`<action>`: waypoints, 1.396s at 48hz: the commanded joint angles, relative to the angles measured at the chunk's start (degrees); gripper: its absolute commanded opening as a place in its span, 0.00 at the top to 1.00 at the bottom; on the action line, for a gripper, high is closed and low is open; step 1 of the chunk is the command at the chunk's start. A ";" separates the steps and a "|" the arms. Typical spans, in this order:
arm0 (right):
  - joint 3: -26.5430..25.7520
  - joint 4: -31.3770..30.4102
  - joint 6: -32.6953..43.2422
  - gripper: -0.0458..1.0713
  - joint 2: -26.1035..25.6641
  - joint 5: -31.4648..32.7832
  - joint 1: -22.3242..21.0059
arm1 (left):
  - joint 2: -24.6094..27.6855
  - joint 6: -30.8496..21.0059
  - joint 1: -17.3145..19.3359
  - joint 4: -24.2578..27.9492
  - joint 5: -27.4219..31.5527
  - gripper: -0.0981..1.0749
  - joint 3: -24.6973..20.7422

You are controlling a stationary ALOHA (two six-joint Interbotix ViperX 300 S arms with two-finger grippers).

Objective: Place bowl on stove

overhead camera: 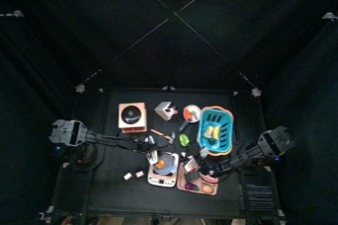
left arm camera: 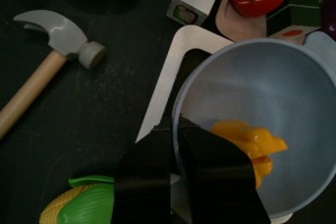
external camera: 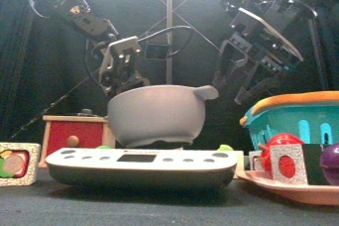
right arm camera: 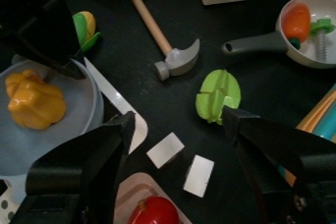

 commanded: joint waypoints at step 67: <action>-0.79 -0.53 0.00 0.06 -0.44 0.26 -0.18 | -8.61 0.09 0.09 2.46 2.72 0.36 1.76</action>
